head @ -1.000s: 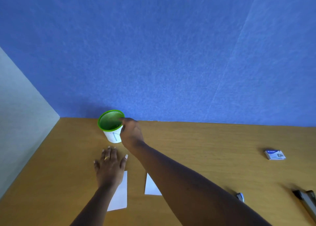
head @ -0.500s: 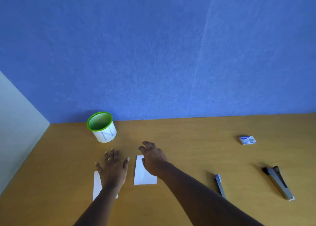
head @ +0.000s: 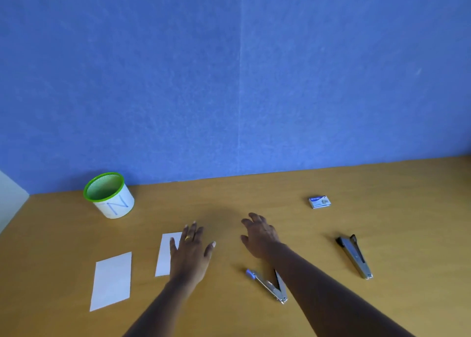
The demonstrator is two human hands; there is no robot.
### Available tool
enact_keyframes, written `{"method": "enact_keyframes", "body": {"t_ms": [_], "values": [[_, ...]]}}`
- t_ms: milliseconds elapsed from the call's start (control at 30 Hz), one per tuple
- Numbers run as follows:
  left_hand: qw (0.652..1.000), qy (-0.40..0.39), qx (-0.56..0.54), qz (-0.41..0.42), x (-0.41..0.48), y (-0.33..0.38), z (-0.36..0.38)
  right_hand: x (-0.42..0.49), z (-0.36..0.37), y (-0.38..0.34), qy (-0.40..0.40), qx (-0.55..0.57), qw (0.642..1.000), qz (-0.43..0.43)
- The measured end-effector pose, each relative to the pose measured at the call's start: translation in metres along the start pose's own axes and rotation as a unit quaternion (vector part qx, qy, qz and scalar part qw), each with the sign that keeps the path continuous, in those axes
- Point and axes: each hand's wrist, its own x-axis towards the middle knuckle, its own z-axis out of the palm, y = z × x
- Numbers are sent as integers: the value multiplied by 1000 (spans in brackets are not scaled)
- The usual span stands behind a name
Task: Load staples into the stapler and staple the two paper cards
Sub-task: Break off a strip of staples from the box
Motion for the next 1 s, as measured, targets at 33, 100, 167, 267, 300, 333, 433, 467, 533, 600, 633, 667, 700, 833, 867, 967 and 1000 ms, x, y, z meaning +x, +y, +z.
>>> {"method": "enact_keyframes", "body": {"t_ms": [33, 100, 167, 267, 300, 333, 433, 467, 533, 600, 633, 667, 700, 833, 867, 967, 1000], "values": [[1000, -3, -2, 6, 0, 6, 2, 0, -2, 9, 2, 0, 1000, 8], [1000, -6, -2, 18, 1, 18, 7, -1, -6, 29, 11, 2, 1000, 24], [999, -11, -1, 31, 3, 29, 12, -2, -10, 51, 26, 5, 999, 40], [999, -18, 3, 40, 5, 43, 19, 0, -16, 80, 52, 8, 996, 69], [999, -19, 4, 42, 6, 47, 21, 2, -18, 88, 61, 9, 995, 80], [999, -21, 4, 43, 6, 50, 23, 4, -20, 95, 70, 9, 993, 90], [999, -21, 7, 42, 8, 56, 28, 10, -24, 115, 76, 4, 991, 115], [999, -19, 9, 41, 9, 57, 29, 12, -26, 121, 74, 2, 990, 123], [999, -17, 13, 38, 9, 60, 32, 16, -27, 132, 69, 0, 988, 142], [999, -14, 13, 35, 8, 61, 33, 19, -27, 142, 63, 2, 985, 159], [999, -13, 11, 35, 8, 61, 33, 21, -28, 146, 57, 4, 985, 165], [999, -12, 11, 34, 8, 61, 33, 21, -28, 149, 48, 9, 984, 169], [999, -11, 11, 34, 8, 61, 33, 22, -28, 152, 38, 15, 985, 171], [999, -16, 10, 29, 7, 62, 32, 24, -28, 154, 35, 17, 985, 167], [999, -18, 11, 27, 7, 63, 32, 24, -29, 153, 43, 12, 985, 165], [999, -24, 16, 23, 6, 65, 30, 19, -30, 151, 62, -1, 987, 149], [999, -27, 15, 21, 6, 66, 30, 16, -31, 150, 66, -14, 988, 138]]}}
